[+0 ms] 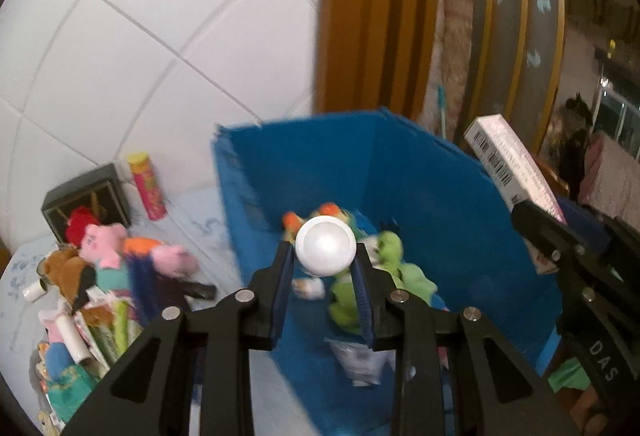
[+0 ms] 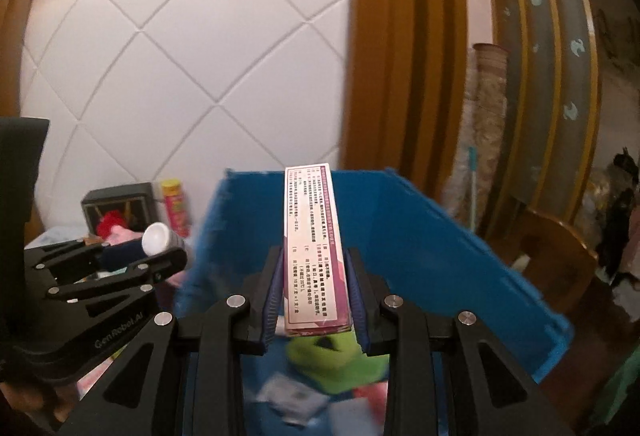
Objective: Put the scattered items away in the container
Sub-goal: 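Lift the pill bottle and pink-white box and carry them over the crate, then open both tools to drop the bottle and box into the crate, then move both tools back over the pile on the table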
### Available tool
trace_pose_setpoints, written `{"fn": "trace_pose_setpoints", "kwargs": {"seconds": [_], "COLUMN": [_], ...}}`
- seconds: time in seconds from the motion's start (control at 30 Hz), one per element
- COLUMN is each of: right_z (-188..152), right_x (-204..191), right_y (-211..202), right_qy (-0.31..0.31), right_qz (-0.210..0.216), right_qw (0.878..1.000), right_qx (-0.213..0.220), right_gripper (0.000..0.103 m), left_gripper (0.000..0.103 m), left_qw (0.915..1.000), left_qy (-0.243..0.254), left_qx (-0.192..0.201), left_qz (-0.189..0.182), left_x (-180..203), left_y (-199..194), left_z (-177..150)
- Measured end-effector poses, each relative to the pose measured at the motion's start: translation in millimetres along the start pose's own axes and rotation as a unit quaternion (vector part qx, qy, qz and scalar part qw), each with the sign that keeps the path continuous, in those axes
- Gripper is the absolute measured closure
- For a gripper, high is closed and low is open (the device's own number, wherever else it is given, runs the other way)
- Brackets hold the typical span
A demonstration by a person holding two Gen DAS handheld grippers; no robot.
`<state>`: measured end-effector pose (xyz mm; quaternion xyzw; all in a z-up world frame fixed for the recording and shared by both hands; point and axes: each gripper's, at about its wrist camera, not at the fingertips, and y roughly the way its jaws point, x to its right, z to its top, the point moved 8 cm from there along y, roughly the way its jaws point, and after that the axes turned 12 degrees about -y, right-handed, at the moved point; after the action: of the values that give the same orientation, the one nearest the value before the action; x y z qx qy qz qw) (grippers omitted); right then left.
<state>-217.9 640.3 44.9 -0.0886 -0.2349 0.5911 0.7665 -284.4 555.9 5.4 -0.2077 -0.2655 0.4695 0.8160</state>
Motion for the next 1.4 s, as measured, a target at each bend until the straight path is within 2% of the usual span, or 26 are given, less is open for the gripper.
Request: {"fn": "trace_pose_setpoints", "kwargs": {"seconds": [0.13,0.27,0.47,0.7,0.73,0.77,0.8,0.83,0.87,0.9,0.93,1.03,1.1,1.13,1.4], "right_z": [-23,-48,-68,-72,-73,-74,-74,-74,-74,-73,-73,-74,-74,-73,-64], "right_x": [44,67,77,83,84,86,87,89,90,92,93,100,102,102,85], "right_y": [16,35,56,62,62,64,64,64,64,64,64,63,61,60,47], "right_qy": [0.009,0.023,0.029,0.021,0.021,0.021,0.021,0.021,0.02,0.02,0.021,0.026,0.028,0.028,0.017], "right_qz": [-0.002,0.01,0.034,0.039,0.039,0.038,0.037,0.034,0.03,0.025,0.02,0.007,0.0,-0.002,-0.003], "right_qw": [0.999,0.997,0.994,0.993,0.993,0.993,0.993,0.993,0.993,0.993,0.993,0.993,0.993,0.993,0.995], "right_qx": [-0.033,-0.067,-0.104,-0.112,-0.112,-0.113,-0.113,-0.112,-0.112,-0.114,-0.115,-0.116,-0.115,-0.115,-0.102], "right_gripper": [0.073,0.073,0.073,0.073,0.073,0.072,0.064,0.059,0.049,0.045,0.042,0.023,0.006,0.002,0.0], "left_gripper": [0.074,0.074,0.074,0.073,0.071,0.06,0.043,0.034,0.026,0.023,0.023,0.023,0.023,0.023,0.022], "left_qw": [0.9984,0.9942,0.9908,0.9895,0.9891,0.9887,0.9884,0.9892,0.9899,0.9905,0.9908,0.9913,0.9919,0.9922,0.9946], "left_qy": [0.018,0.026,0.033,0.04,0.04,0.041,0.042,0.041,0.04,0.039,0.037,0.028,0.022,0.019,0.004], "left_qx": [-0.05,-0.099,-0.121,-0.127,-0.129,-0.132,-0.133,-0.127,-0.12,-0.115,-0.114,-0.112,-0.108,-0.106,-0.069], "left_qz": [0.02,0.035,0.05,0.056,0.057,0.059,0.06,0.062,0.064,0.066,0.063,0.063,0.063,0.063,0.078], "left_x": [38,55,58,63,63,63,63,63,63,63,62,57,53,50,26], "left_y": [28,55,65,72,73,74,74,72,70,68,67,63,58,56,23], "left_z": [-12,-29,-34,-36,-37,-38,-38,-36,-35,-33,-33,-32,-31,-30,-21]}}
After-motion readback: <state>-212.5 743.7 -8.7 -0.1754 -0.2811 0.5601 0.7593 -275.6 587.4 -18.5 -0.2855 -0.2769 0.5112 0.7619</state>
